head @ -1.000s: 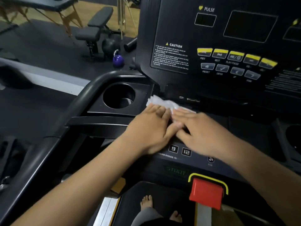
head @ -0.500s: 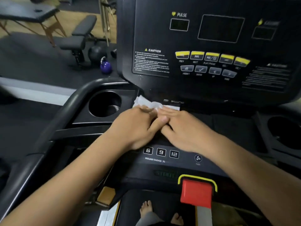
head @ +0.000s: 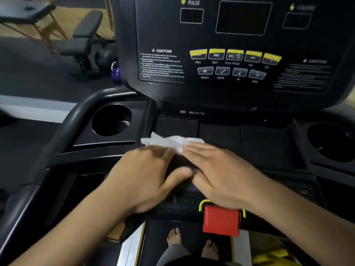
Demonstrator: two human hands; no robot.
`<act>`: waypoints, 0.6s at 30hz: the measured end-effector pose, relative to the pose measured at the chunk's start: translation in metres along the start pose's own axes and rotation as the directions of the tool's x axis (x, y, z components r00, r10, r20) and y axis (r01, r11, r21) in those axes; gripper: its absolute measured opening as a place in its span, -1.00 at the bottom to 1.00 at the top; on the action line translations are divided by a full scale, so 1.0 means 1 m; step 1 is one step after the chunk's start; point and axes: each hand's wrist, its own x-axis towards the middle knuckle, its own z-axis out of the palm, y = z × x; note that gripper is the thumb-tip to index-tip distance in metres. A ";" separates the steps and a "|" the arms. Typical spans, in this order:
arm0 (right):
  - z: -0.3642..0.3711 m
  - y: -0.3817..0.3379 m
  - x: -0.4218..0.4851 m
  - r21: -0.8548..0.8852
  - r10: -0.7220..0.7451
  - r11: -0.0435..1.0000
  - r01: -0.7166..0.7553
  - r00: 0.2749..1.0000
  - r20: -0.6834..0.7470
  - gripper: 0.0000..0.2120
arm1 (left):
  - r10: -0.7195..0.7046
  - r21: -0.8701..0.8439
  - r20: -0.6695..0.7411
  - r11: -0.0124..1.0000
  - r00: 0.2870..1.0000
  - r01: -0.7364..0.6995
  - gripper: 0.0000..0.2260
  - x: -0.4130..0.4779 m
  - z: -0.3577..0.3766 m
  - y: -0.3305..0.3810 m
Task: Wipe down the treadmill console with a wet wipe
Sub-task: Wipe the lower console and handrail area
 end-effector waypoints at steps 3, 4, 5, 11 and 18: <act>-0.015 0.010 -0.026 0.018 0.076 0.997 -0.077 0.997 0.008 -0.53 | -0.003 -0.049 0.038 0.999 0.999 0.004 -0.31 0.003 -0.002 0.009; -0.020 0.018 -0.034 -0.012 0.098 0.995 -0.098 0.995 -0.021 -0.56 | 0.040 -0.115 0.065 0.993 0.997 -0.032 -0.37 0.012 0.002 0.017; -0.026 0.025 -0.043 -0.050 0.120 0.991 -0.123 0.991 -0.058 -0.57 | 0.084 -0.166 0.085 0.984 0.993 -0.069 -0.42 0.022 0.007 0.029; -0.019 0.028 -0.045 -0.112 0.138 0.982 -0.151 0.984 -0.116 -0.59 | 0.054 -0.149 0.074 0.988 0.996 -0.043 -0.42 0.020 0.012 0.041; -0.014 0.028 -0.056 -0.043 0.196 0.979 -0.201 0.976 -0.096 -0.57 | 0.094 -0.055 0.050 0.994 0.994 -0.092 -0.39 0.029 0.009 0.050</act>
